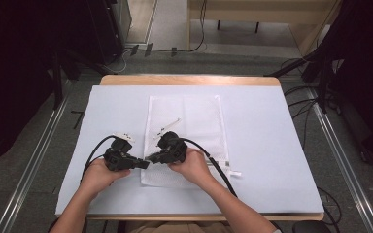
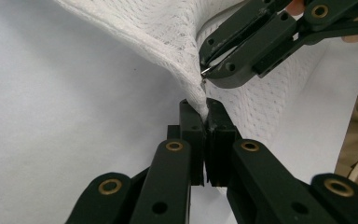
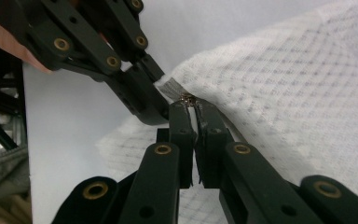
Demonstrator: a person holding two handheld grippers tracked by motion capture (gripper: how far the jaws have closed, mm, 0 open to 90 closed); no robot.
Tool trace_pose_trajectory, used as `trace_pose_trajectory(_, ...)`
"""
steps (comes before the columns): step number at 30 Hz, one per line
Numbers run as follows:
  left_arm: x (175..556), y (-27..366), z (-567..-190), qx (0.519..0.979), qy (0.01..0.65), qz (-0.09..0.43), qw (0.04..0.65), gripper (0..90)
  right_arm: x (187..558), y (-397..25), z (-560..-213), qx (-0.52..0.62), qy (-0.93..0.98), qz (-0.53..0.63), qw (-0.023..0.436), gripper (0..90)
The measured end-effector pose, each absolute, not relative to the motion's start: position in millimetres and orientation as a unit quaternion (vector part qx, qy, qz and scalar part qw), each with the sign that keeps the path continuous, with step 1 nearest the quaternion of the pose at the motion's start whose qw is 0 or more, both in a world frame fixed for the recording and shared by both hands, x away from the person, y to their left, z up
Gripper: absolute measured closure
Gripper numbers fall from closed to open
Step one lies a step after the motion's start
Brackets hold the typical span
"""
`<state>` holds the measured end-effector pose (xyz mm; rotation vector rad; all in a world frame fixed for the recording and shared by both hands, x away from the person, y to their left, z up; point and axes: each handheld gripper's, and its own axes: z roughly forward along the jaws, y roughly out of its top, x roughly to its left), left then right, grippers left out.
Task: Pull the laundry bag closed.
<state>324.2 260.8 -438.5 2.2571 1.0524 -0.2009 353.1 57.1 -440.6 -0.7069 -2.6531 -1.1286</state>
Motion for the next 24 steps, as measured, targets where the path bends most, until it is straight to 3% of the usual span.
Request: trace_pose_trajectory(24, 321.9, 265.2, -435.8, 0.855, 0.392, -0.075, 0.33, 88.5, 355.1, 45.7, -442.8, -0.241, -0.894, -0.371, 0.074, 88.2)
